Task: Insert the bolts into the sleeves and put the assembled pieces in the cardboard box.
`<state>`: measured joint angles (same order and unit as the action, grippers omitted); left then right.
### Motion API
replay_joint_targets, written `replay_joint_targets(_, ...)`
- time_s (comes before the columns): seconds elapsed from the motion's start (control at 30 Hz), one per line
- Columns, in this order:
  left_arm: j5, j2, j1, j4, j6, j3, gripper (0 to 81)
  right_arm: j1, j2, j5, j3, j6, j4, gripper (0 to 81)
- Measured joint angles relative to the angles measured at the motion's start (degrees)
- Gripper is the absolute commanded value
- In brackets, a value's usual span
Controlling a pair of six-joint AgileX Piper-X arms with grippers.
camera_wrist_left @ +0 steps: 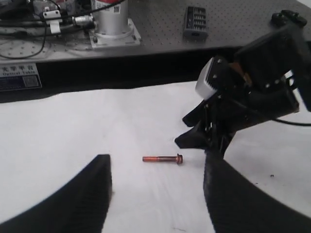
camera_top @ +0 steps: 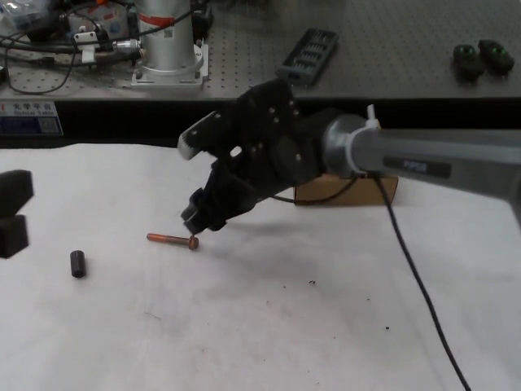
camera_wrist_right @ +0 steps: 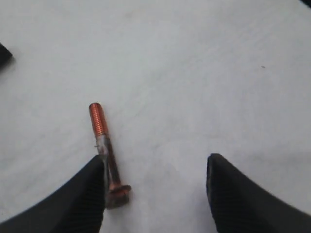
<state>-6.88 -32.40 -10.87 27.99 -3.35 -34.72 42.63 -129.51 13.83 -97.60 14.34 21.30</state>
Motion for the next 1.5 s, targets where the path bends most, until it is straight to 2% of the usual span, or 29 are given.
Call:
replay_joint_targets(0.33, 0.3, 9.6, 0.0, 12.0, 0.0, 0.0, 41.2, 2.4, -4.6, -1.1, -6.1, 2.0, 1.0, 43.9)
replay_joint_targets(0.63, 0.3, 12.4, 0.0, 15.6, 0.0, 0.0, 41.2, 3.9, -6.5, -1.5, -6.9, 1.9, 5.6, 42.1)
replay_joint_targets(0.73, 0.3, 12.7, 0.0, 15.8, 0.0, 0.0, 41.2, 4.2, -6.7, -2.2, -8.1, 1.9, 9.1, 31.4)
replay_joint_targets(0.9, 0.3, 12.8, 0.0, 16.4, 0.0, -1.5, 41.2, 4.2, -6.7, -4.8, -9.7, 2.0, 13.1, 1.3)
replay_joint_targets(0.93, 0.3, 12.8, 0.0, 16.4, 0.0, -1.9, 41.2, 4.2, -6.7, -5.1, -10.0, 2.0, 13.6, 5.7)
replay_joint_targets(1.3, 0.3, 12.9, 0.0, 16.4, 0.0, -2.9, 41.2, 4.2, -2.5, -6.0, -10.0, -2.8, 23.6, 5.4)
replay_joint_targets(1.5, 0.1, 12.9, 0.0, 16.4, 0.4, -2.9, 41.2, 4.9, 3.1, -3.1, -10.0, 4.6, 34.2, 5.4)
